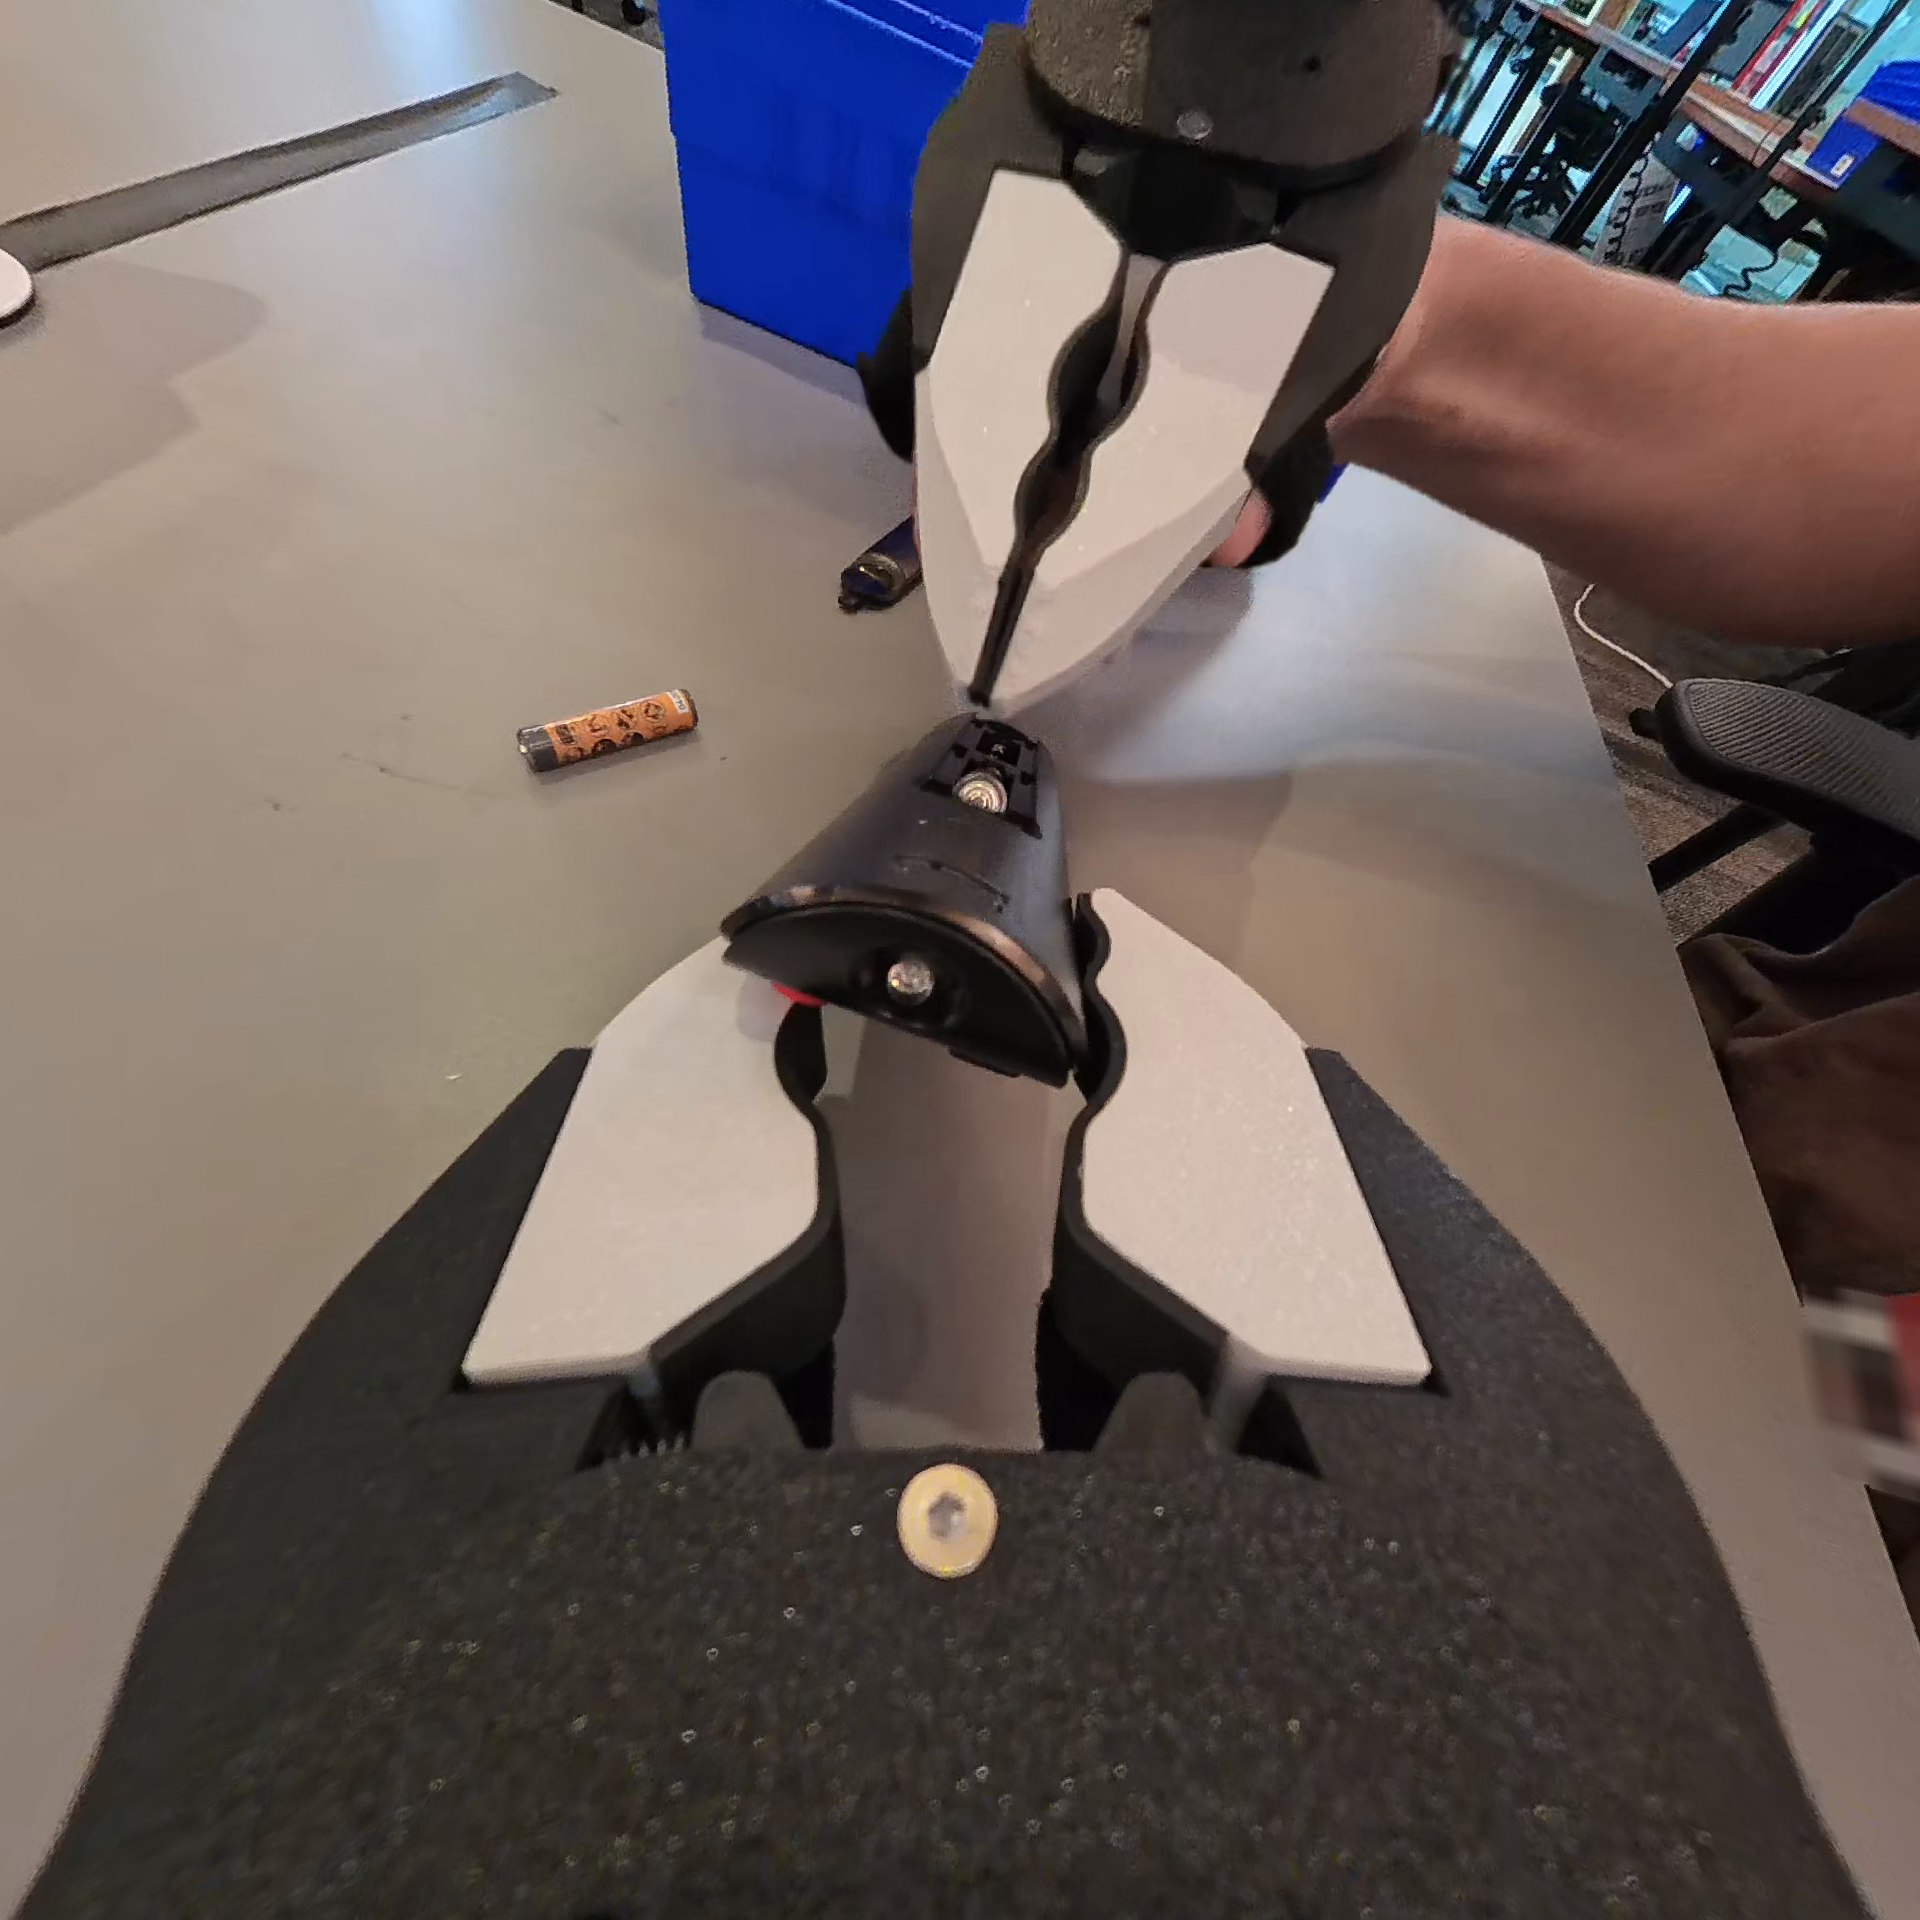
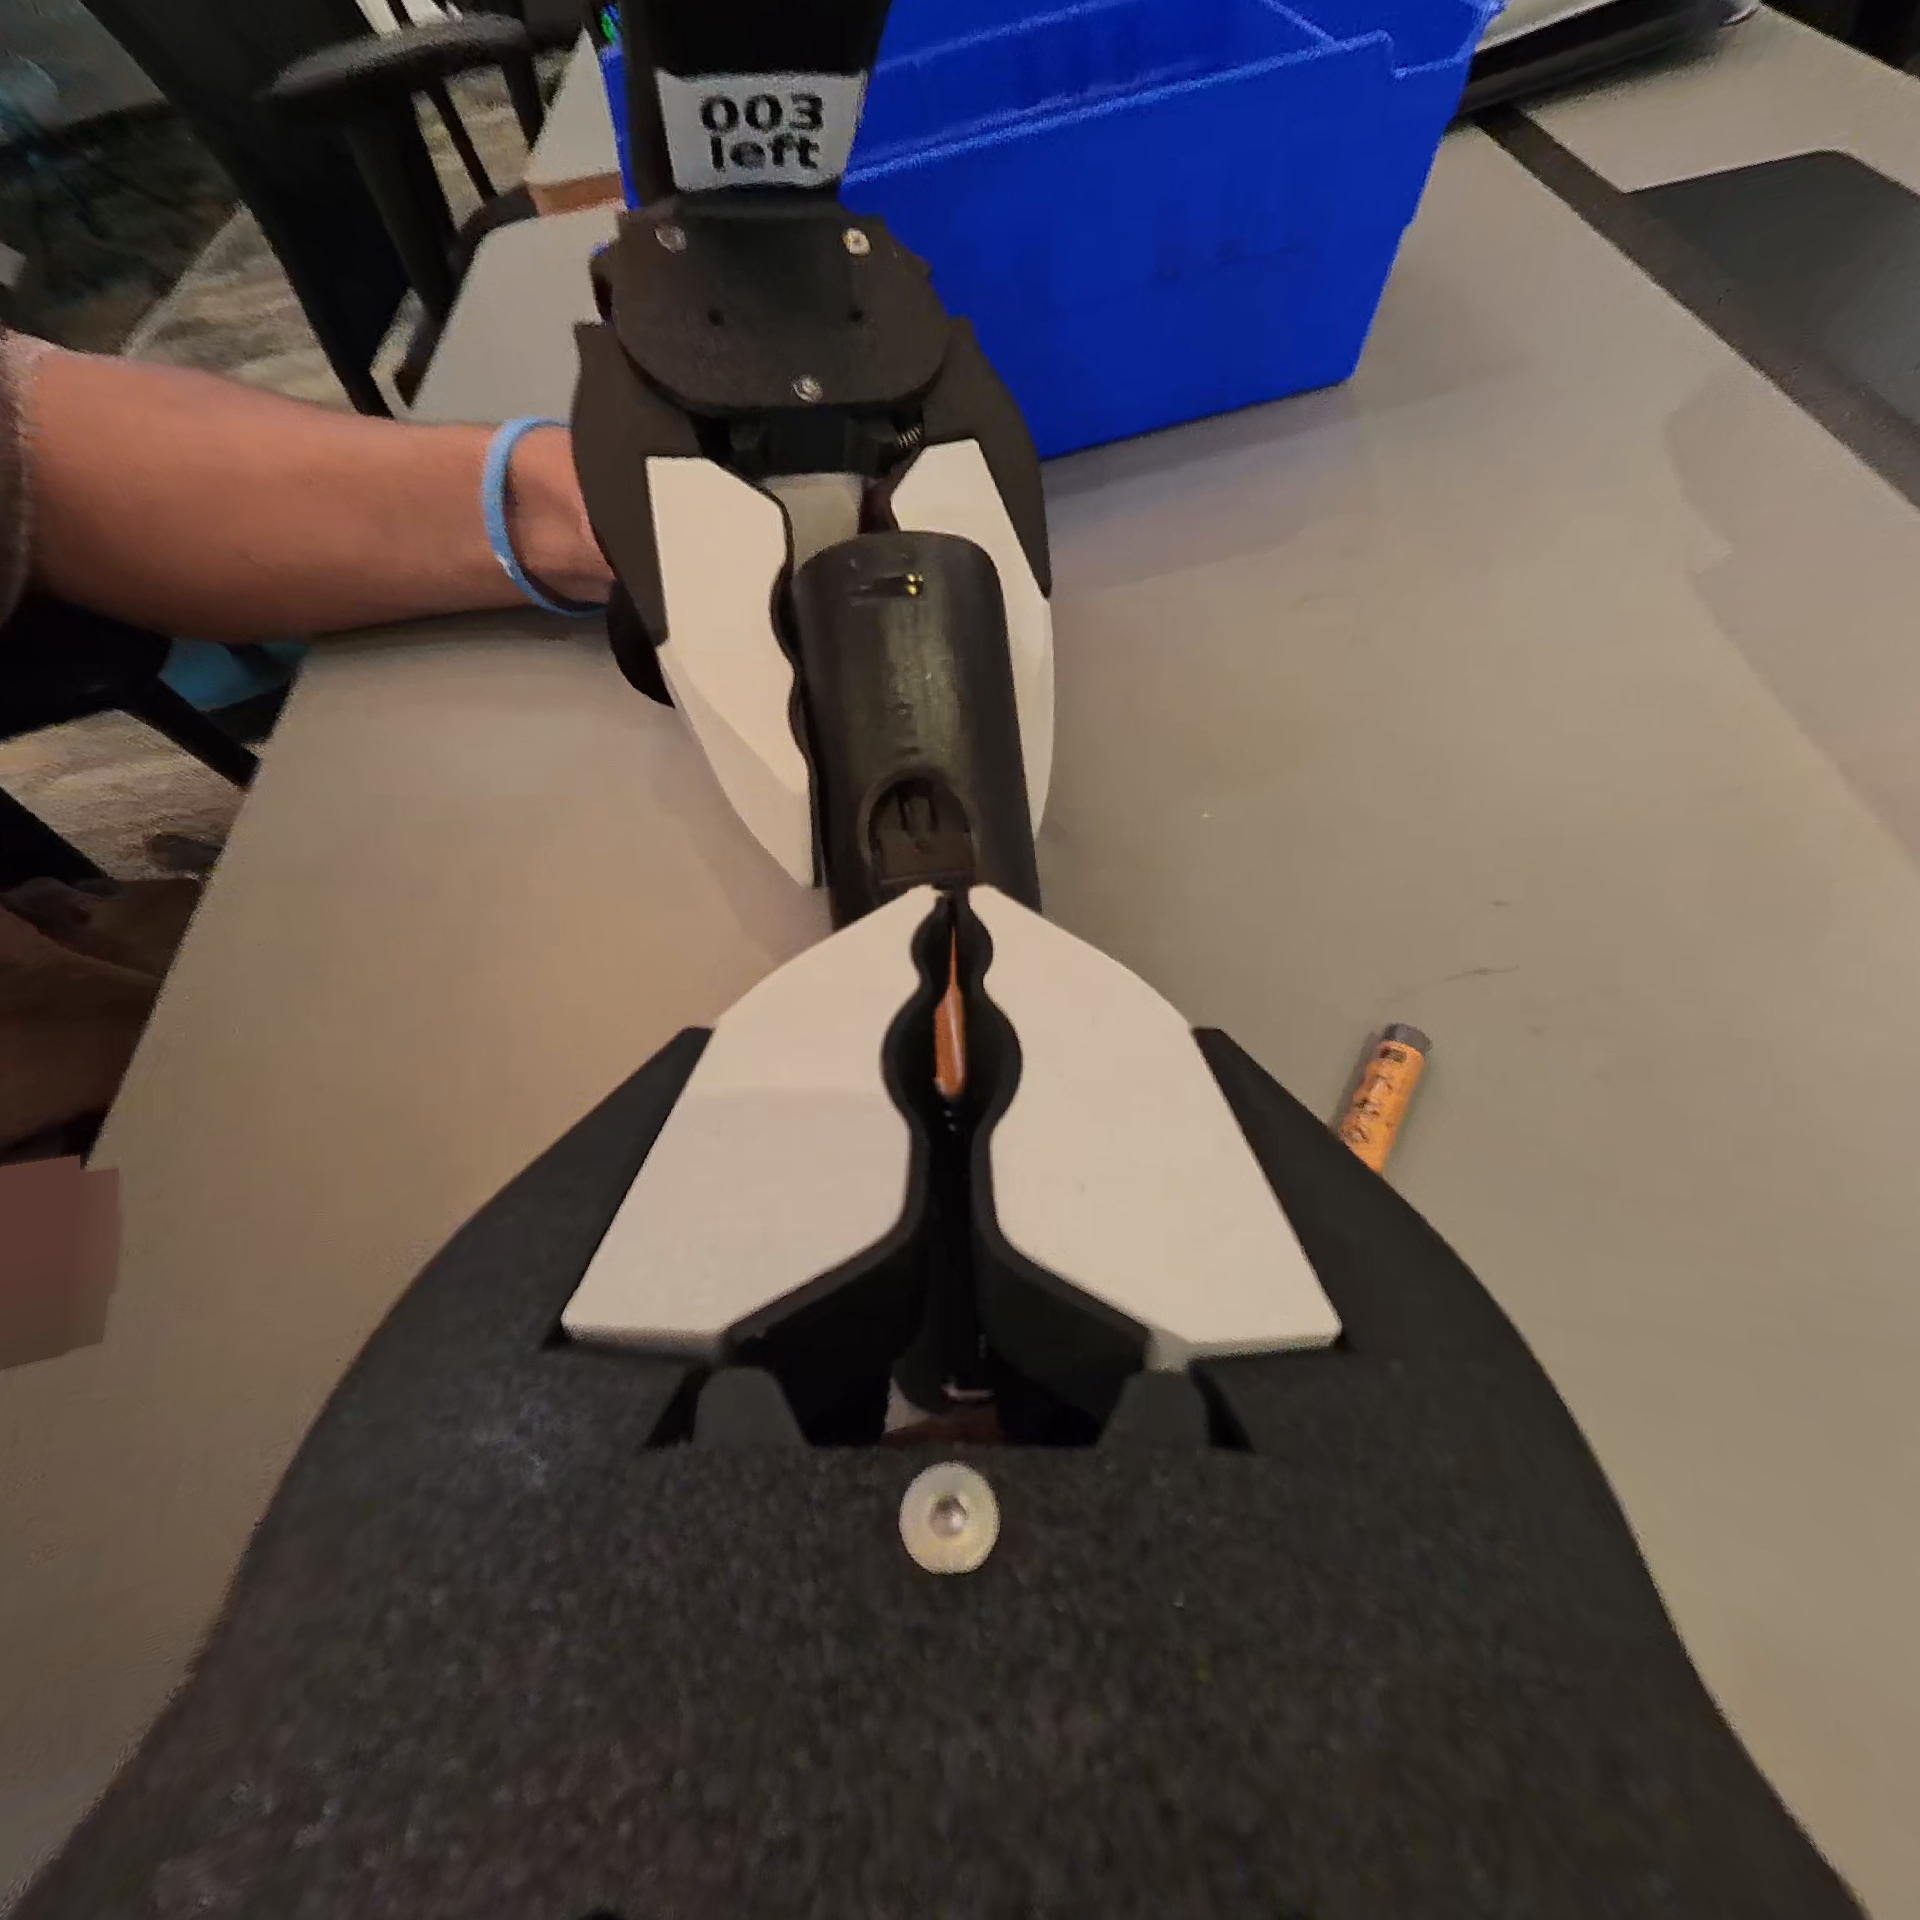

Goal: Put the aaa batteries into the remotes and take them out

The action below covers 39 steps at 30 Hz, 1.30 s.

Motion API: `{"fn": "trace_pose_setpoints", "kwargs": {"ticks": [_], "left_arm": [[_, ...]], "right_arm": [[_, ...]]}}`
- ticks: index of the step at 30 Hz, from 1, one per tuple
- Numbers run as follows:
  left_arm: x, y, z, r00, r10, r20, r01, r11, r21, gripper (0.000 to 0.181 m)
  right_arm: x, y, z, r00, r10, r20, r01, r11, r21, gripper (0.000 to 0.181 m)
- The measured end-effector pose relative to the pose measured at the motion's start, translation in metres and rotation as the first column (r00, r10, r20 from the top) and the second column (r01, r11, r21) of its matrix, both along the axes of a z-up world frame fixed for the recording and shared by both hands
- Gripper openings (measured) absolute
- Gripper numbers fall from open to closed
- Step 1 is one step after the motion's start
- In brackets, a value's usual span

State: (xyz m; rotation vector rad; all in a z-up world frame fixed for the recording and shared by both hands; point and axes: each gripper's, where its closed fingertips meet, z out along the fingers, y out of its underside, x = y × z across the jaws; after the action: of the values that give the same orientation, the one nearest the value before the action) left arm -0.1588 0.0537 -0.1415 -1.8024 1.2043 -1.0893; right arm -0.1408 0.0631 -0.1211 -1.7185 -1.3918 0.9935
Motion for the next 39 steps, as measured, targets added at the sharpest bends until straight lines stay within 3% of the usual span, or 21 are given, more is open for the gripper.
{"fn": "trace_pose_setpoints", "kwargs": {"ticks": [8, 24, 31, 39], "left_arm": [[0.0, 0.0, -0.001, 1.0, -0.001, -0.01, 0.001, 1.0, 0.0, 0.045], [0.0, 0.001, -0.003, 1.0, 0.004, -0.019, -0.004, 1.0, -0.01, 0.044], [0.0, 0.0, -0.002, 1.0, -0.001, -0.011, 0.0, 1.0, -0.006, 0.044], [0.0, 0.001, -0.002, 1.0, 0.002, -0.007, -0.003, 1.0, -0.018, 0.045]], "right_arm": [[-0.005, -0.007, -0.01, 0.991, 0.014, 0.134, -0.026, 0.995, 0.091, 0.0], [-0.005, -0.006, -0.017, 0.977, 0.035, 0.211, -0.045, 0.998, 0.043, 0.0], [0.005, -0.002, -0.007, 0.982, 0.0, 0.189, -0.01, 0.998, 0.055, 0.0], [0.006, -0.007, -0.025, 0.97, 0.01, 0.242, -0.021, 0.999, 0.044, 0.0]]}}
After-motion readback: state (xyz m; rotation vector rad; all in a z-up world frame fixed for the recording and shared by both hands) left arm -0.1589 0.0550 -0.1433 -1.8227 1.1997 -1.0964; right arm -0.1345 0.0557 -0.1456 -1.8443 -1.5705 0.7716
